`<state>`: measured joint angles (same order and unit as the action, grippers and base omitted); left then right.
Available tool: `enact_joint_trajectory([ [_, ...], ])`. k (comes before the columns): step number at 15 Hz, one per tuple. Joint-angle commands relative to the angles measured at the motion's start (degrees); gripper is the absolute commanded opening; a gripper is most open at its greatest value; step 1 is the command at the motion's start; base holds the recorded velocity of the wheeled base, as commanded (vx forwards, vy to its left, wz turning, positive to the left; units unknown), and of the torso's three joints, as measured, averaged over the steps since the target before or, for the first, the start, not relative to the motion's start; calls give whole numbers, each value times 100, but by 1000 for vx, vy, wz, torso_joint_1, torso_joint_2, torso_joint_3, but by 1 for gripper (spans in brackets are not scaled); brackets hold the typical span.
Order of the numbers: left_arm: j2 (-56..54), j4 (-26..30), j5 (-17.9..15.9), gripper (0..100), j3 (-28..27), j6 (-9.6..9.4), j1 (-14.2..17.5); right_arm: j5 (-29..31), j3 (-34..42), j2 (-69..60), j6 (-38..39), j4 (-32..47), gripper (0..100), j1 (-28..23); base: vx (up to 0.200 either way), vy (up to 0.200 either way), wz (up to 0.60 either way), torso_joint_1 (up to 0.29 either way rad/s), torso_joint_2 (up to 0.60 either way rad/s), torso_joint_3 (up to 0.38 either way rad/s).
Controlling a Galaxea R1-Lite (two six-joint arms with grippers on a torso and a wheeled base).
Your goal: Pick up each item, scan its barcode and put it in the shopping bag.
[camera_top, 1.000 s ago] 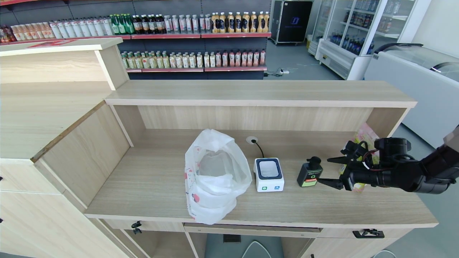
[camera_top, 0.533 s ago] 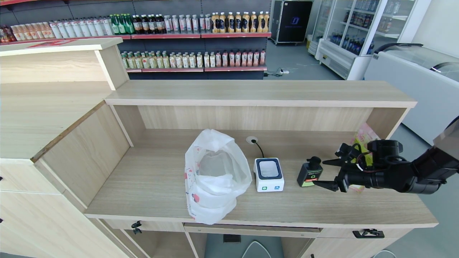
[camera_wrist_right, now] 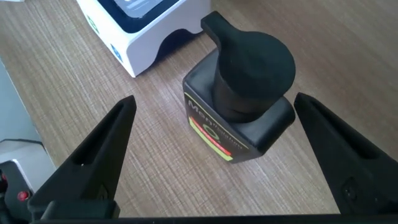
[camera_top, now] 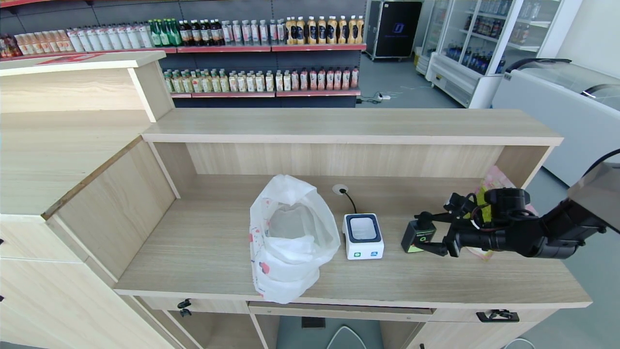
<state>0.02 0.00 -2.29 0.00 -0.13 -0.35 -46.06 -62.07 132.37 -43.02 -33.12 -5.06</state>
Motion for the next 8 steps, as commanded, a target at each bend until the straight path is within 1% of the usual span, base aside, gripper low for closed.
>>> enact_joint_trajectory([
  [1,6,0,1,100,0,5,0,-17,-182,193,4,-1,100,58,0,0,0,0,0,0],
  [8,6,0,1,100,0,5,0,-17,-296,483,-5,-28,100,198,0,0,0,0,0,0],
])
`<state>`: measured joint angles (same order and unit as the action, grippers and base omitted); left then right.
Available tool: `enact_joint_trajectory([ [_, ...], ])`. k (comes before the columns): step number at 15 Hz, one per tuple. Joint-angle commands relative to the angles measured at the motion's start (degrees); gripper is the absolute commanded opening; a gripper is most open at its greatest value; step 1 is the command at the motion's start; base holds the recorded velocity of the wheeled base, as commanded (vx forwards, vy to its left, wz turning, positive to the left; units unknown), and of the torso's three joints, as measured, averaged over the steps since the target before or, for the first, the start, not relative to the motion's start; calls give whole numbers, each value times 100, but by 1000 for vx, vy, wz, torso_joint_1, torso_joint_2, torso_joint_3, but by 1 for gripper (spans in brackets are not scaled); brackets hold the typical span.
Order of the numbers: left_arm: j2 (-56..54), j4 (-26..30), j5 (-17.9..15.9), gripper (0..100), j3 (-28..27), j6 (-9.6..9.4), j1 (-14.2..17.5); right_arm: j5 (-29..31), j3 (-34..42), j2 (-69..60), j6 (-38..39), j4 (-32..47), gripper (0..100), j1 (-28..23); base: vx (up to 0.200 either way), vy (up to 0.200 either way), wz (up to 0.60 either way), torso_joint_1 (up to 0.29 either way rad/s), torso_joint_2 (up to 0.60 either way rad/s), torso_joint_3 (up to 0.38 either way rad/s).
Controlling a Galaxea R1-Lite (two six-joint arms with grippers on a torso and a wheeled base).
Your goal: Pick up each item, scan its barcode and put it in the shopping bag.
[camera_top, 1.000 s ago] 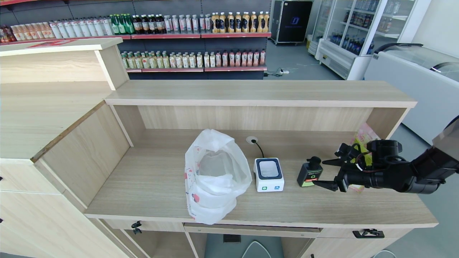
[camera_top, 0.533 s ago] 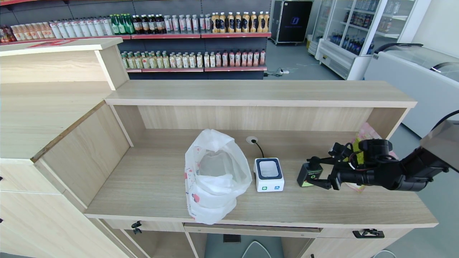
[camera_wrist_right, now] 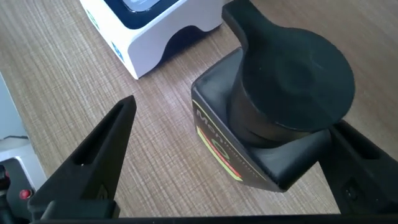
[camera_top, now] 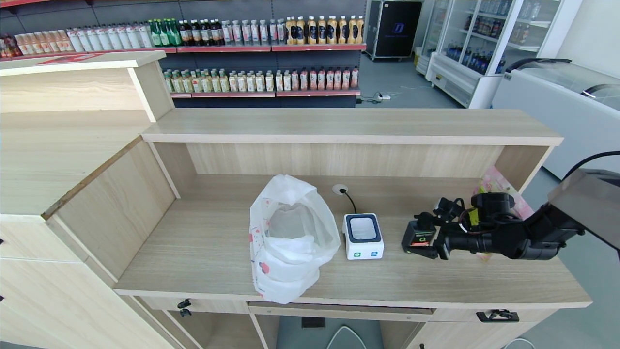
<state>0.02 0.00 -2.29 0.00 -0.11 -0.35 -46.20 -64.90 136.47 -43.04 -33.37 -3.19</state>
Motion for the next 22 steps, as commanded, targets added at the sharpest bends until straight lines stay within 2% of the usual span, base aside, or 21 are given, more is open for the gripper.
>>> enact_joint_trajectory([
  [1,6,0,1,100,0,2,0,-3,-58,108,-2,-12,100,21,0,0,0,0,0,0],
  [4,6,0,1,100,0,2,0,-3,-119,169,-2,6,100,47,0,0,0,0,0,0],
  [5,6,0,1,100,0,2,0,-3,-119,178,-2,6,0,47,0,0,0,0,0,0],
  [13,6,0,1,100,0,2,0,6,-58,28,-29,-30,0,47,0,0,0,0,0,0],
  [17,6,0,1,100,0,2,0,-12,654,-1685,-275,6,0,47,0,0,0,0,0,0],
  [19,6,0,1,100,0,2,0,32,1384,-3039,-802,14,0,12,0,0,0,0,0,0],
  [22,6,0,1,100,0,2,0,-117,2175,-4428,-2384,-30,0,12,0,0,0,0,0,0],
])
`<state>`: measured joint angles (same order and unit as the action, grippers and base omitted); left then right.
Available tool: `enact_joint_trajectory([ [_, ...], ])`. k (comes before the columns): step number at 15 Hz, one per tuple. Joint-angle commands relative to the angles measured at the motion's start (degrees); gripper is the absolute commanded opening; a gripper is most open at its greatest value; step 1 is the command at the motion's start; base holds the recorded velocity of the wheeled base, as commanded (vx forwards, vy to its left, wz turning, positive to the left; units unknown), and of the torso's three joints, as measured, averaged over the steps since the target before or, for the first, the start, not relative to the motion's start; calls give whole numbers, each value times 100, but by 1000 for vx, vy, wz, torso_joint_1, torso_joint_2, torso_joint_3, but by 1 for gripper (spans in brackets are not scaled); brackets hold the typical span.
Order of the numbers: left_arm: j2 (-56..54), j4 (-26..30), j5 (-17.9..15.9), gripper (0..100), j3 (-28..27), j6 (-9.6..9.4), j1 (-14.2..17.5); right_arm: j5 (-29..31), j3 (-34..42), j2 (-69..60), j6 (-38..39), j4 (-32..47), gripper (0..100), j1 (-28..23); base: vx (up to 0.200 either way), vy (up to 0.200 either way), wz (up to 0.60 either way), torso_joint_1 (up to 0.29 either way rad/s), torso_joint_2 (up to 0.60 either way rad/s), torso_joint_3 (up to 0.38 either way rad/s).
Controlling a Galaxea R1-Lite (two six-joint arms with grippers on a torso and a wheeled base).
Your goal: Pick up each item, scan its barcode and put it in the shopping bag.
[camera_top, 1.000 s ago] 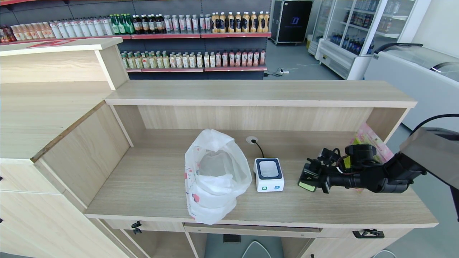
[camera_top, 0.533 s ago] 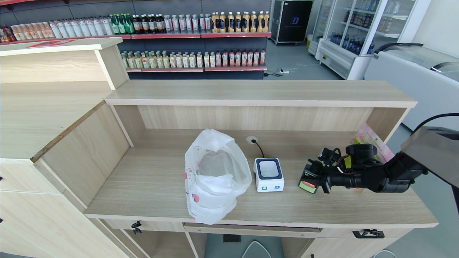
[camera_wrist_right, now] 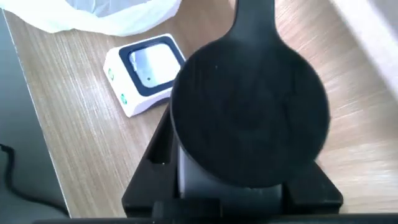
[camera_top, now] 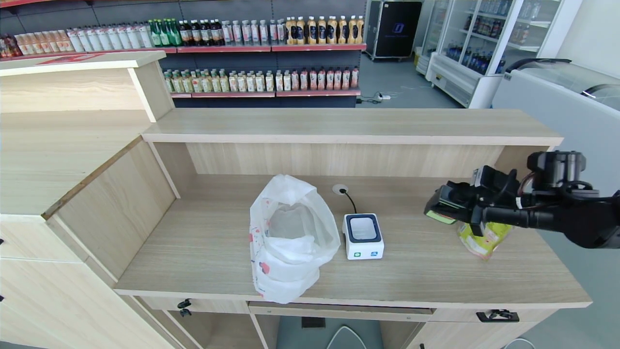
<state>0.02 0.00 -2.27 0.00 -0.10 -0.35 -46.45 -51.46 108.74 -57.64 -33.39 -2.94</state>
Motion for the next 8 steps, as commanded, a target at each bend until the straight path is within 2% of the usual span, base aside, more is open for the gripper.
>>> enact_joint_trajectory([
  [1,6,0,-2,100,0,1,0,-154,1111,-2111,-1435,-54,0,-5,0,0,0,0,0,0],
  [3,6,0,-2,100,0,1,0,-646,1489,-2814,-2691,-317,0,-5,0,0,0,0,0,0],
  [5,6,0,-2,100,0,1,0,-1200,1718,-3034,-4115,-1038,0,13,0,0,0,0,0,0],
  [7,6,0,-2,100,0,1,0,-1279,2043,-3201,-5144,-1723,0,197,0,0,0,0,0,0],
  [8,6,0,-2,100,0,1,0,-1262,2131,-3148,-5917,-2075,0,470,0,0,0,0,0,0],
])
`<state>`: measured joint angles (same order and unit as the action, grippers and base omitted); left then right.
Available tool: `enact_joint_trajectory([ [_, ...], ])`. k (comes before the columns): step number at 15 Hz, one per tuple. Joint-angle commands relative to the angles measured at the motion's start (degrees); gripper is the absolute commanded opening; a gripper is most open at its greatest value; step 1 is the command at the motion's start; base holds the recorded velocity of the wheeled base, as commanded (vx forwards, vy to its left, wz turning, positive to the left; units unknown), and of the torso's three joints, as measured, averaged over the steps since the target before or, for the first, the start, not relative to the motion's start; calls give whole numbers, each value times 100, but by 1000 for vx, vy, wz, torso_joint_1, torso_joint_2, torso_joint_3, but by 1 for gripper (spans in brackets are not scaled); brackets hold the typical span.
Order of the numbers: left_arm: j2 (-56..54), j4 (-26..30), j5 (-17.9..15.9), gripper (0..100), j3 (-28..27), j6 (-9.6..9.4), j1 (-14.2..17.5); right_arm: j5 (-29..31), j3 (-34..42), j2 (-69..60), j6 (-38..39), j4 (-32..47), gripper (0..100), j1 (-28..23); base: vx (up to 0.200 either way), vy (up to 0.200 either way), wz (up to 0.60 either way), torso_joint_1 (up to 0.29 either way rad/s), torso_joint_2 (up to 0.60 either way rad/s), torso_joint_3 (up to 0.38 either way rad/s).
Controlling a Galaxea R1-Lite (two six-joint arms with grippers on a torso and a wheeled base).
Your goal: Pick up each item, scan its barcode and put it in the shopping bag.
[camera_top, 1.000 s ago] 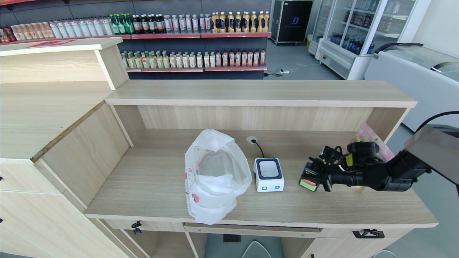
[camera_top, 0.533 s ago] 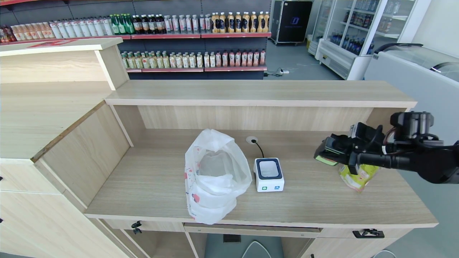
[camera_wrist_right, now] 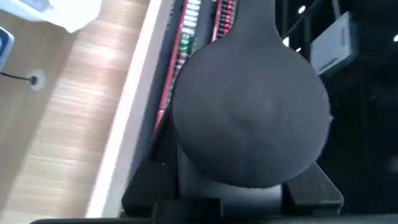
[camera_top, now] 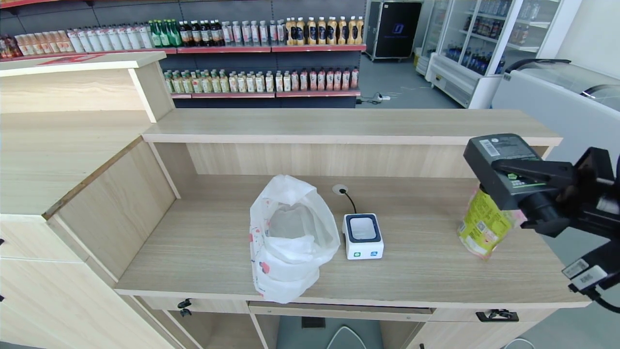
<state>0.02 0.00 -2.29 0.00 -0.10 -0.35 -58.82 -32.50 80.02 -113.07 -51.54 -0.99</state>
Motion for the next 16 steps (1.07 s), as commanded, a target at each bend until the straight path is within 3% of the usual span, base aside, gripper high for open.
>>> enact_joint_trajectory([
  [1,6,0,1,100,0,1,0,64,314,-320,-884,-251,0,652,0,0,0,0,0,0],
  [7,6,0,1,100,0,1,0,125,578,-839,-2554,-348,0,1821,0,0,0,0,0,0],
  [10,6,0,1,100,0,1,0,239,420,-830,-2940,-427,0,3069,0,0,0,0,0,0],
  [11,6,0,1,100,0,1,0,371,385,-839,-3002,-436,0,3272,0,0,0,0,0,0],
  [16,6,0,1,100,0,1,0,459,464,-1050,-3011,-392,0,3447,0,0,0,0,0,0],
])
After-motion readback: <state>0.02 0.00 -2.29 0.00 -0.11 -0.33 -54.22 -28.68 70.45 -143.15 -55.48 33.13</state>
